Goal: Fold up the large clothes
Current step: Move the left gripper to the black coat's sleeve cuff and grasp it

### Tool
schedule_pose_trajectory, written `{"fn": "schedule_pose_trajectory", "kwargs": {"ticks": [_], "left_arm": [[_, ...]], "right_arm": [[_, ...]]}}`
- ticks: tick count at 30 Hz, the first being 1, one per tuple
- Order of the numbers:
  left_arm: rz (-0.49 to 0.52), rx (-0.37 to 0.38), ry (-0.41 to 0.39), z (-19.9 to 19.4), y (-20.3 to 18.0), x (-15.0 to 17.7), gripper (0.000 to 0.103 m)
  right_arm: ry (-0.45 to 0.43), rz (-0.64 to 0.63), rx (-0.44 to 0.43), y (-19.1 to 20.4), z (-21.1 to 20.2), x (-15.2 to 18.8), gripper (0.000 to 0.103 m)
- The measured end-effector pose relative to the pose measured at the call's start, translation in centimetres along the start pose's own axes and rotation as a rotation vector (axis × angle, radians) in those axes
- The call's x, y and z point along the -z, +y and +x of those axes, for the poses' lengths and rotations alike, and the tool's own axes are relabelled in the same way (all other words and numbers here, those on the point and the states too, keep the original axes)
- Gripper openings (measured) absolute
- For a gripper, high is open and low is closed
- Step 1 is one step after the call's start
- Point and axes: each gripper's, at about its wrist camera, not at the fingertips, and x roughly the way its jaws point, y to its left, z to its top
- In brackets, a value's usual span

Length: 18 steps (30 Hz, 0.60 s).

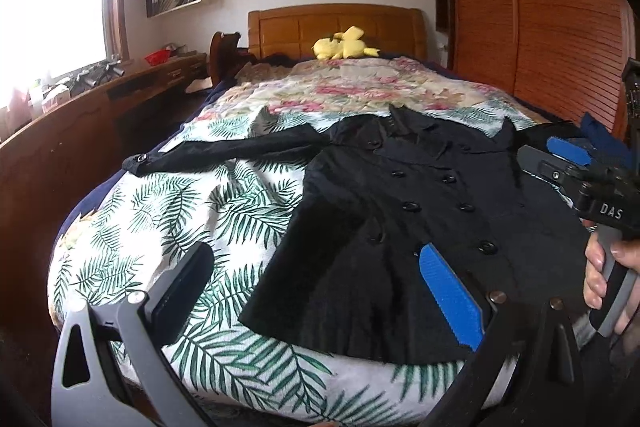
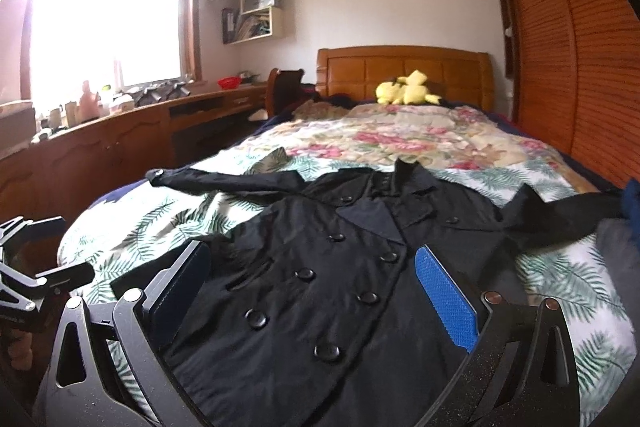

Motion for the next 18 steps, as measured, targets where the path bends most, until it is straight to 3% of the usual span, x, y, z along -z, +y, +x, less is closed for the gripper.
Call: {"fn": "schedule_pose_trajectory", "kwargs": {"ticks": [10,18], "left_arm": [[-0.058,-0.03,0.042,5.1,3.3,-1.8,0.103],[-0.068,0.004,0.097,11.9,7.5,-3.9,0.103]], "right_arm": [[0.084,0.019,-0.062,-1.4,9.1,-0.6,0.103],[0.148,-0.013,-0.013,-2.3,14.1,0.2,0.103]]}}
